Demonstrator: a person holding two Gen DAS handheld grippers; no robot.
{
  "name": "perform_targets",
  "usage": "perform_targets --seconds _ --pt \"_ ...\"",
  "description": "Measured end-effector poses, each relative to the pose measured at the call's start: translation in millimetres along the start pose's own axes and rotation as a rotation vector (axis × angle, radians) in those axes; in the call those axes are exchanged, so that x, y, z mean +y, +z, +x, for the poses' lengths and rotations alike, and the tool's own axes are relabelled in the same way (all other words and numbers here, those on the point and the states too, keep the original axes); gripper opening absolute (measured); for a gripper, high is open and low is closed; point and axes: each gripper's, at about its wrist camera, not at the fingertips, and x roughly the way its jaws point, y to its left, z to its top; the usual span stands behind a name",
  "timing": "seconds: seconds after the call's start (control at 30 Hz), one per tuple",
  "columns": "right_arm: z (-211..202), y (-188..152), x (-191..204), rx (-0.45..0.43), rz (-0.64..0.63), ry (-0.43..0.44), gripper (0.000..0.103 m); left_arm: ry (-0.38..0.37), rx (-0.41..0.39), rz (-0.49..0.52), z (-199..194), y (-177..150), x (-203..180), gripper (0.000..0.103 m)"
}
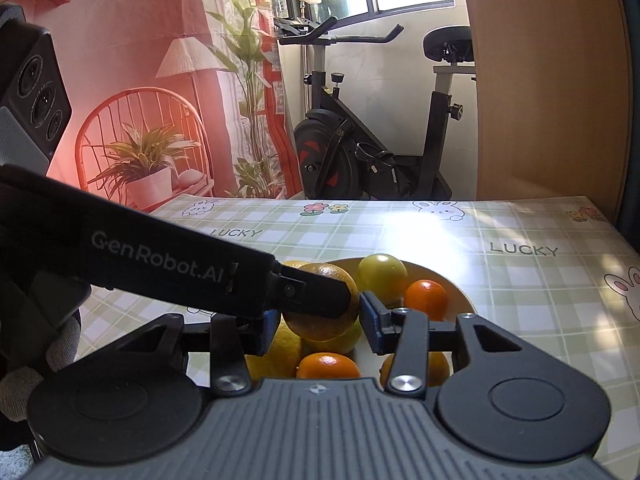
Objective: Organize fruits
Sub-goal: 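Carry the dark orange fruit over the plate with the left gripper, then lower the dark orange fruit onto the plate and open the left gripper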
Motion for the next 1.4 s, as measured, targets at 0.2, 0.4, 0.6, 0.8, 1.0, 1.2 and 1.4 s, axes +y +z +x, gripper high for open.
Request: perform_targets --seconds 0.2,0.4,0.6,0.8,1.0,1.2,1.4 --pt "-2.9 -10.0 -23.9 0.005 0.050 -0.007 0.046 0.016 0.044 -0.002 20.8 6.2 -4.6 0.043" --pt "5.9 -13.4 -37.4 0.007 0.056 0.001 0.046 0.046 0.063 0.006 36.8 10.9 -5.7 0.044" --pt "15.5 -16.6 -43.0 -0.002 0.044 0.005 0.046 0.060 0.075 0.008 43.5 14.2 -3.9 0.044" --pt "21.6 -21.0 -51.6 -0.007 0.074 0.014 0.046 0.067 0.092 0.023 51.1 16.3 -5.1 0.044" --pt "27.8 -19.7 -61.3 0.023 0.125 0.020 0.046 0.072 0.113 0.033 57.0 16.7 -5.4 0.044" --pt "29.8 -18.9 -61.6 0.033 0.134 -0.001 0.046 0.082 0.111 0.048 56.9 15.9 -7.5 0.043" --pt "30.2 -19.2 -60.1 0.032 0.132 -0.015 0.047 0.084 0.090 0.046 48.7 13.6 -8.7 0.043"
